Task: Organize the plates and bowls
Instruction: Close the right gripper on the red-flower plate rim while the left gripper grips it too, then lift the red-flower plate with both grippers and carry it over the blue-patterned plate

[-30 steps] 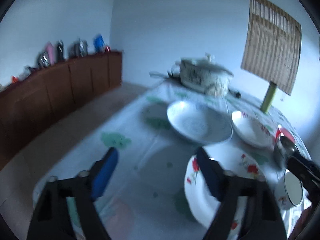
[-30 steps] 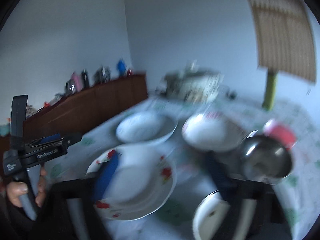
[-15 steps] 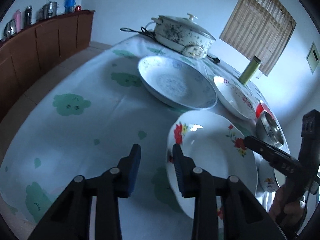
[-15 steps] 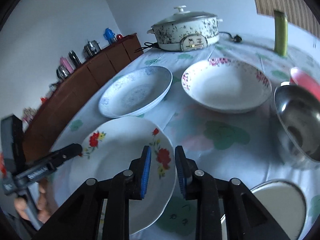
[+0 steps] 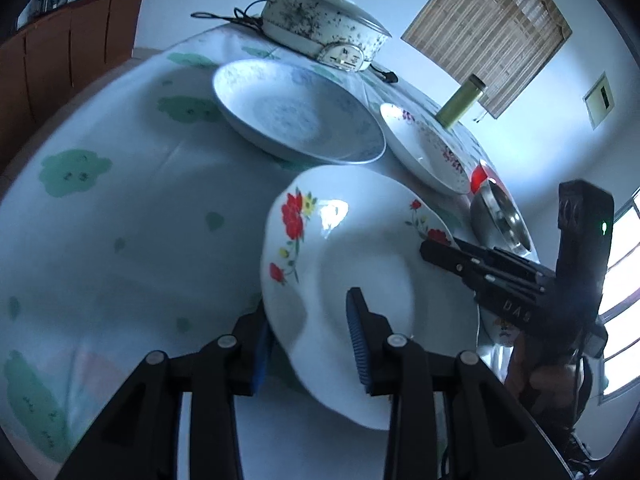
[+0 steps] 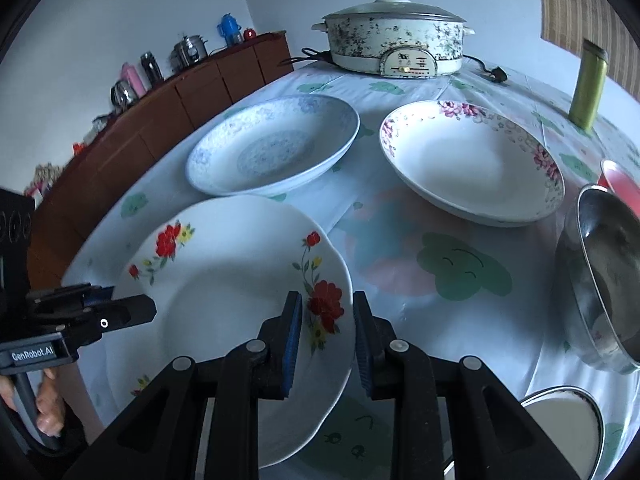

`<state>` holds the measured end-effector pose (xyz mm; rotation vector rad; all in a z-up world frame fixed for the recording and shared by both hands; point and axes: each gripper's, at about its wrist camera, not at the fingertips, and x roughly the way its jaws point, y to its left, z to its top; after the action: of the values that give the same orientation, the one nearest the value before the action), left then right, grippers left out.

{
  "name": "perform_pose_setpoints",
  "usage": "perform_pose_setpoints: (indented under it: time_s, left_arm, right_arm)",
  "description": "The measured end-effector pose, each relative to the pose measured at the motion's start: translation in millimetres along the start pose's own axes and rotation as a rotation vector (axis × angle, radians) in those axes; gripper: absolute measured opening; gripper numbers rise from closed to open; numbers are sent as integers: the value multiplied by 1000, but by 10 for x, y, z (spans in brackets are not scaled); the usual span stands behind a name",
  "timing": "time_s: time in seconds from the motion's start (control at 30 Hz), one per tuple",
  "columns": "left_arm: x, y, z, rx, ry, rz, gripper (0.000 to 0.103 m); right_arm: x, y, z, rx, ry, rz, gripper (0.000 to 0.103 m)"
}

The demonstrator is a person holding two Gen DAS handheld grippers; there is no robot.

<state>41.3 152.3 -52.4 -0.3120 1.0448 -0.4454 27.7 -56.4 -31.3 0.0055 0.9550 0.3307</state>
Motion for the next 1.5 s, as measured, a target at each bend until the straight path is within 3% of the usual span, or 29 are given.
perform_pose_setpoints:
  time_s: [0.17,0.27,0.6,0.83,1.17,1.5]
  left_arm:
    - [-3,24,-40,-16,-22,6,20]
    - [-8,59,-54,-35,-37,9,14]
    - [-27,71,0,-54,-60,14,13]
    - [-104,14,58,-22,-87,33,14]
    - [-209,23,40,-12,-152,56,14]
    - [-301,-103,447,84,-216,140,14]
  right_arm:
    - [67,18,10,-29,21,4,34]
    - [123,57,24,-46,42,23,46]
    - [33,-47,11,59,-21,68,31]
    - [-70,-49,49,91,-77,91,31]
    - [-255,56,-52,41,-161,116,31]
    - [-232,14,236,121,-192,122,31]
